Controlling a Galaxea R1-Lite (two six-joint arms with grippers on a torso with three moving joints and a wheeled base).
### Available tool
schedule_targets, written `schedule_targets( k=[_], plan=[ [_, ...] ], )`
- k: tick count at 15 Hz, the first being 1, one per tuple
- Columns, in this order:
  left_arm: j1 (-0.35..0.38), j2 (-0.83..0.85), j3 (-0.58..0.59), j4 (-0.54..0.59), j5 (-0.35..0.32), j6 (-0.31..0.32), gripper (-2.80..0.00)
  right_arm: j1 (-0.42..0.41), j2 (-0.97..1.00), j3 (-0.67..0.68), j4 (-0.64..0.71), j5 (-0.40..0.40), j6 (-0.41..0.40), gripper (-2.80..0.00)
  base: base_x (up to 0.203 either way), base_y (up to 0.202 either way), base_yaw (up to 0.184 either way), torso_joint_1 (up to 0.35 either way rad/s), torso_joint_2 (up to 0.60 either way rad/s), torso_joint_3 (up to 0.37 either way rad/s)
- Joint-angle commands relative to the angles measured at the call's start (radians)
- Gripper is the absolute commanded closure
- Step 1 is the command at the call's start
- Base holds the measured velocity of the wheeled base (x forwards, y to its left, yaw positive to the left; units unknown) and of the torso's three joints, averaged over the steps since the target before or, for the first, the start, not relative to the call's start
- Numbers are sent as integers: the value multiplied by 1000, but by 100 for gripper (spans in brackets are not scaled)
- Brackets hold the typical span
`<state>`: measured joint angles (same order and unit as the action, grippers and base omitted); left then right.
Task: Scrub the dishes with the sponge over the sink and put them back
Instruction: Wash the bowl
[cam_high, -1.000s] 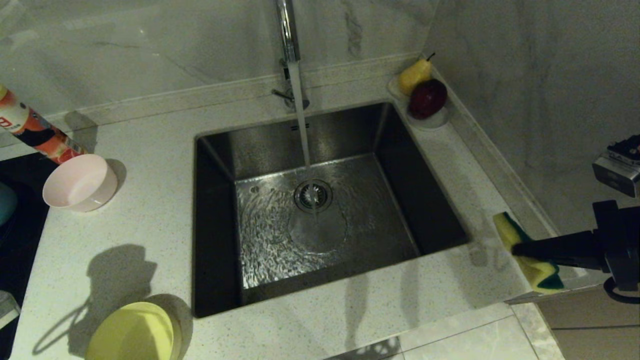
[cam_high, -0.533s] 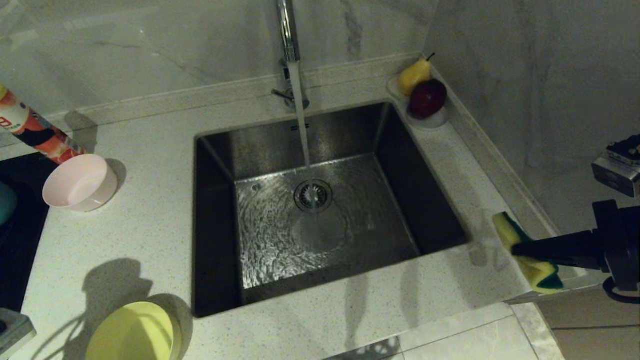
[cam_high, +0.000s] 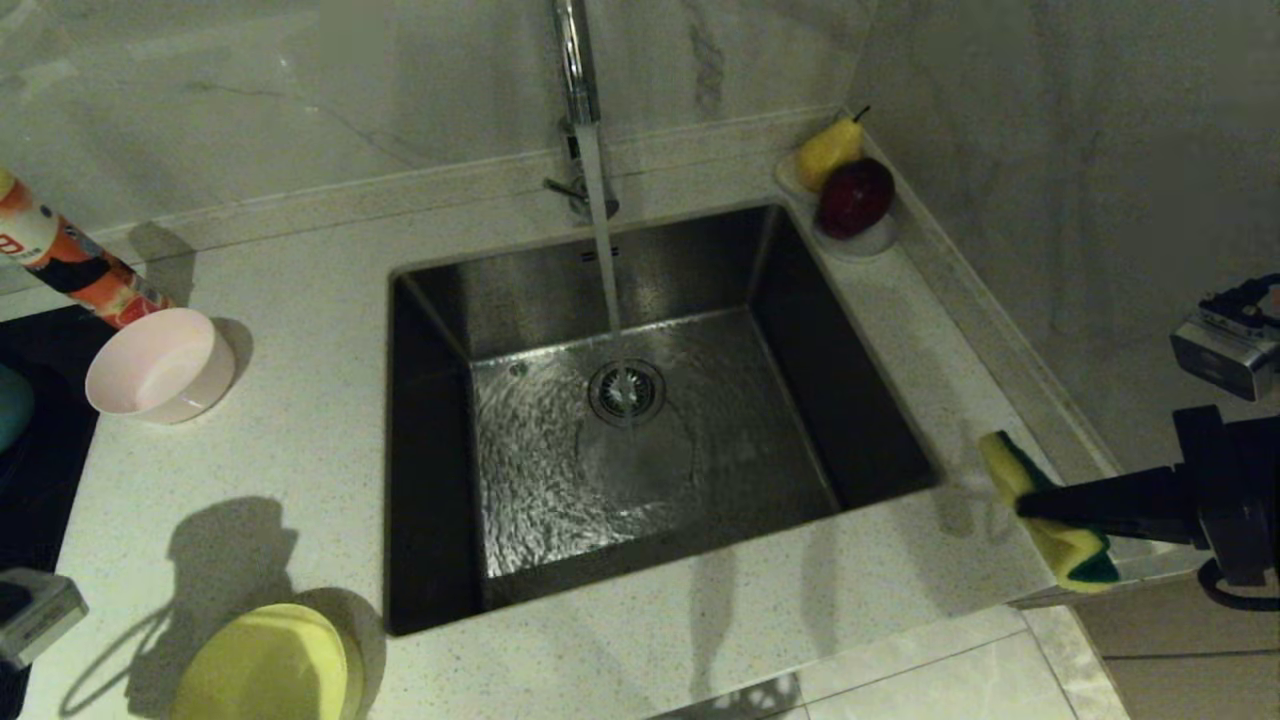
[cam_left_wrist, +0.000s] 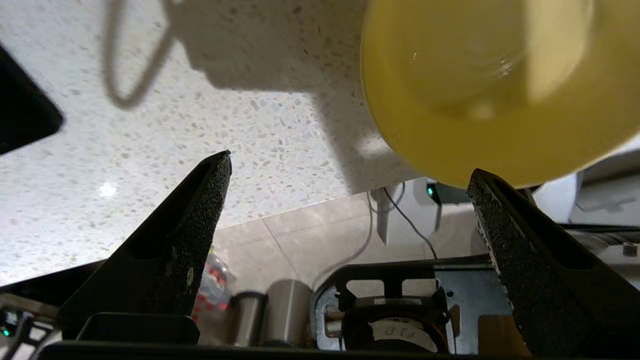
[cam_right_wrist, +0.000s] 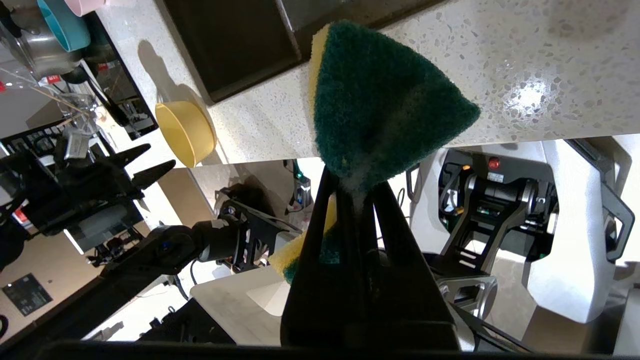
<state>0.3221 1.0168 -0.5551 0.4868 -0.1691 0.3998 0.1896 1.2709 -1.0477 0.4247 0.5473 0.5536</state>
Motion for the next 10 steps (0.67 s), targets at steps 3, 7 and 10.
schedule_targets(
  k=[3,7,10],
  plan=[
    [-1,84,0,-29,-6,2,-280,1,6,-3,2,2,2,0,0,0,0,0,0,0],
    [-2,104,1,-74,-7,-3,-280,1,15,-6,2,2,2,0,0,0,0,0,0,0],
    [-3,119,14,-76,-9,4,-280,1,22,0,2,2,3,0,0,0,0,0,0,0]
  ],
)
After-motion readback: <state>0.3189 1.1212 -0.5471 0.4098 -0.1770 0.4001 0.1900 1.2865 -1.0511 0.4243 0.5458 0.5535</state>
